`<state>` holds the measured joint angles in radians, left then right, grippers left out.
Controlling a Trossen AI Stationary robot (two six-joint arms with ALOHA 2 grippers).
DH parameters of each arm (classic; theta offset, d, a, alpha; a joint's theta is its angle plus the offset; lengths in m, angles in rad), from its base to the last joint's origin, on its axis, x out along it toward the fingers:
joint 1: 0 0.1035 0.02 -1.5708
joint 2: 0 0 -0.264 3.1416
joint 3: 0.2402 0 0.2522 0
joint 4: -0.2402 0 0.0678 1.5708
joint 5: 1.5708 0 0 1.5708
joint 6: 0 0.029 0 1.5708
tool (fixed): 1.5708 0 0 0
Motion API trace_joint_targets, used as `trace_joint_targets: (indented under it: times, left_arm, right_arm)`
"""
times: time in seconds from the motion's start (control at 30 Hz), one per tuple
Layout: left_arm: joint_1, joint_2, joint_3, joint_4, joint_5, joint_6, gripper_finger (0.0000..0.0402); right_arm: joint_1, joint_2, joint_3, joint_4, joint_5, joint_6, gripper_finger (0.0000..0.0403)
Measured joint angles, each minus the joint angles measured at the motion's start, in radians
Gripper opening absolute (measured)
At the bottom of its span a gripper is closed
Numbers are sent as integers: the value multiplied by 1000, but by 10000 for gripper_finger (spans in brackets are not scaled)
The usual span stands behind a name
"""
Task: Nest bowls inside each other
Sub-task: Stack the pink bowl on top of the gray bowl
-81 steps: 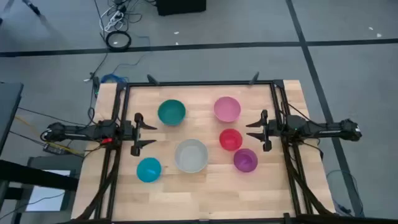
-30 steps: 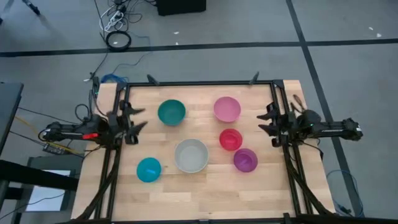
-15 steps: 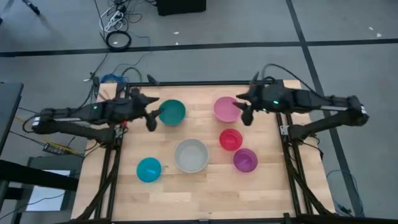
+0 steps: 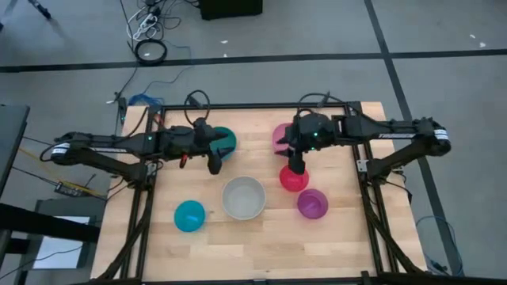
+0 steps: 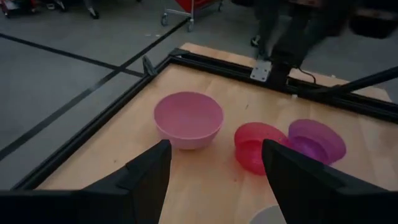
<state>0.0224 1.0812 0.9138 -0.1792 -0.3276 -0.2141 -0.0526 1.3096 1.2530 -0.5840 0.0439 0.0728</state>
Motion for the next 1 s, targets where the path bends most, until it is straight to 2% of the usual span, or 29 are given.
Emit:
trace_joint_targets:
  times: [0.1,0.3,0.77,1.0]
  left_arm:
    - [2,8,0,26,-4,-19,259]
    - [2,13,0,54,-15,-27,259]
    - [2,12,0,43,-27,-25,259]
    - [2,12,0,46,-27,-24,259]
  right_arm:
    - [4,26,0,31,-73,-4,155]
    - [11,67,0,150,-99,-5,155]
    - [-6,73,0,252,-84,-17,155]
    - [-9,73,0,255,-1,-44,155]
